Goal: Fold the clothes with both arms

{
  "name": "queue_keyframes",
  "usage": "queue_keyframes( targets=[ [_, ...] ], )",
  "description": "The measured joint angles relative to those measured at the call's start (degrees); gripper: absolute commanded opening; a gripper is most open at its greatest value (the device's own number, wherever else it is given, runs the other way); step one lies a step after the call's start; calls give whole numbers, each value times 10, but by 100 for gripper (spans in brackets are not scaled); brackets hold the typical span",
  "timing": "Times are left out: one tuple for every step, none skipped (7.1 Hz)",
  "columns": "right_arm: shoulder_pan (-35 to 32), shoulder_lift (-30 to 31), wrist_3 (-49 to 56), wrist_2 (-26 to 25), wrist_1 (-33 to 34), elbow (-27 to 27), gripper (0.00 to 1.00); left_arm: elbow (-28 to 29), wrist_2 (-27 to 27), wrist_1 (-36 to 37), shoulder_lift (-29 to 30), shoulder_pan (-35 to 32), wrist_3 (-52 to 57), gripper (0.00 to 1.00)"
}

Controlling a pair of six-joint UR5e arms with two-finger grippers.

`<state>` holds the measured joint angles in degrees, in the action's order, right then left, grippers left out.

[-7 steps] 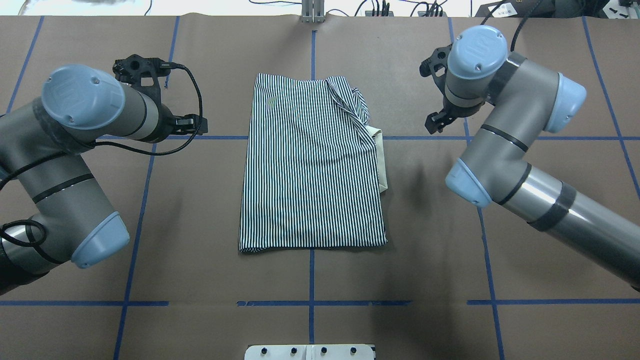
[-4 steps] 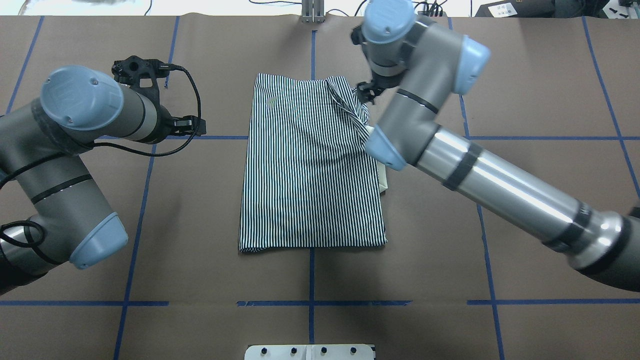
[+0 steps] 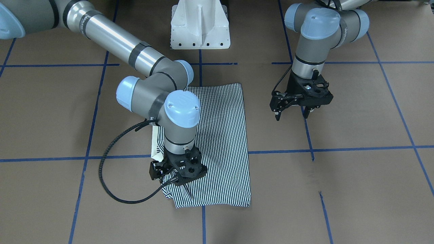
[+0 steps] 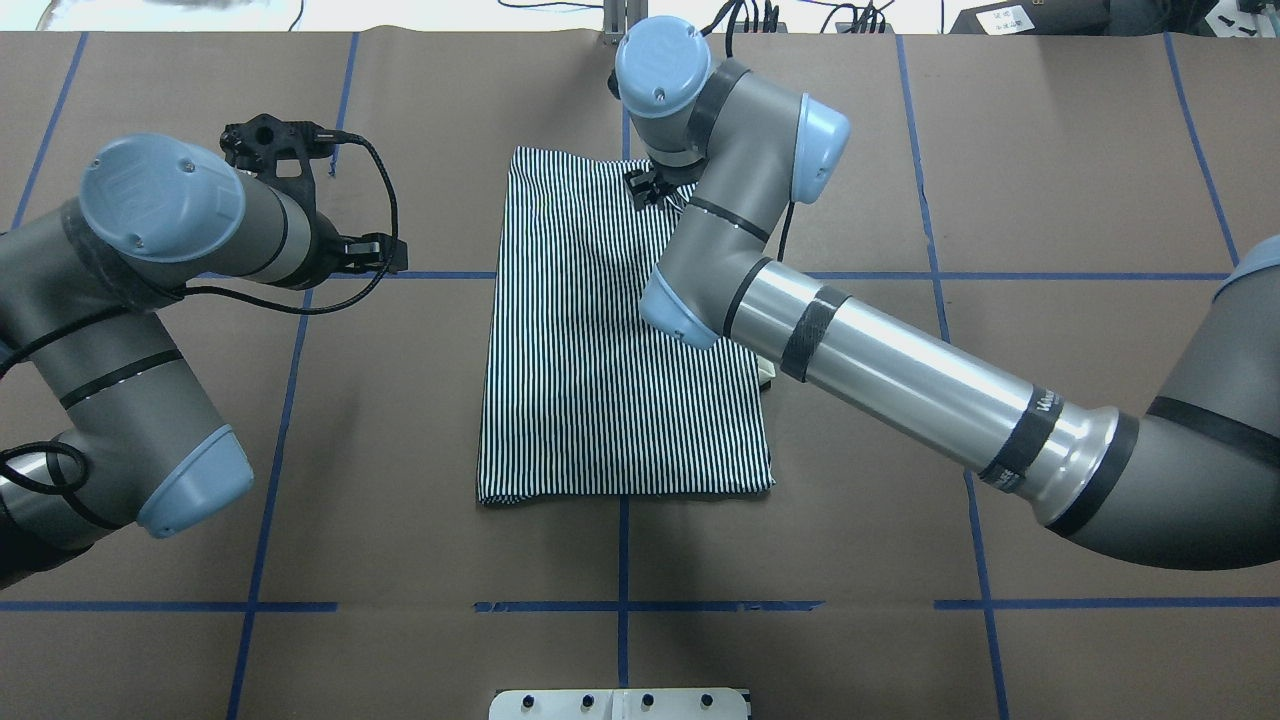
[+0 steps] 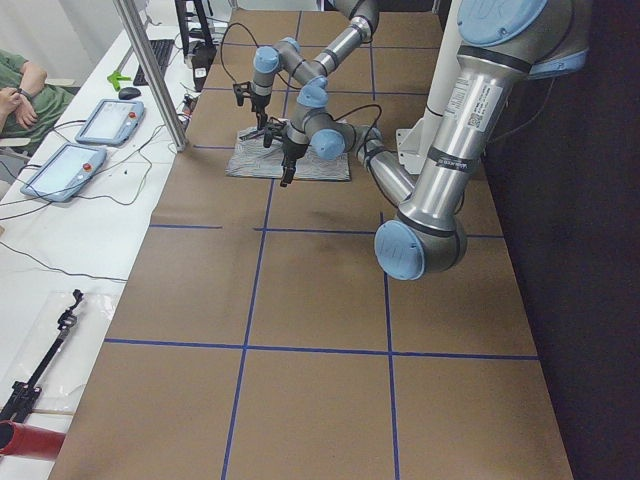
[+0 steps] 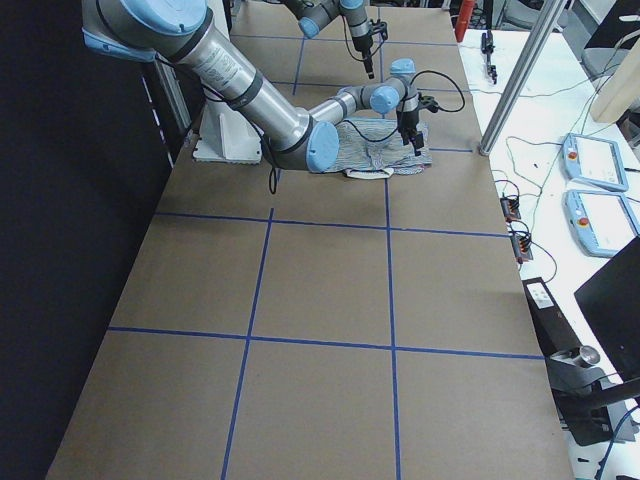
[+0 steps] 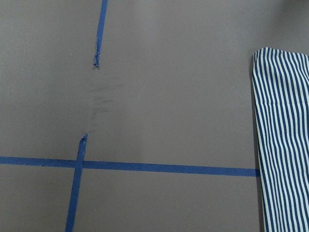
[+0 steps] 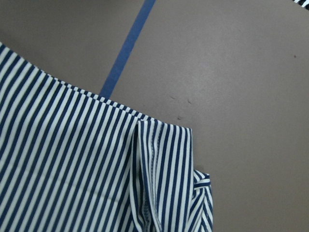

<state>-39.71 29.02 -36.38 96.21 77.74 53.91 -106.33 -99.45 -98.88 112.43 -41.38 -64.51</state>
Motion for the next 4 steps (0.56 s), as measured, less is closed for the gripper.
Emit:
queue_keyframes(
  targets=[
    [9,-6,-1,-18,-19,-24,100,1,0,0,0,0,0,100],
    [14,-9,-1,-35,-28,-40,100,2,0,0,0,0,0,100],
    [15,-10,-1,-45,-32,-49,100,5,0,0,0,0,0,100],
    [12,-9,1,-53,-33,-57,100,7,0,-1,0,0,0,100]
  ],
)
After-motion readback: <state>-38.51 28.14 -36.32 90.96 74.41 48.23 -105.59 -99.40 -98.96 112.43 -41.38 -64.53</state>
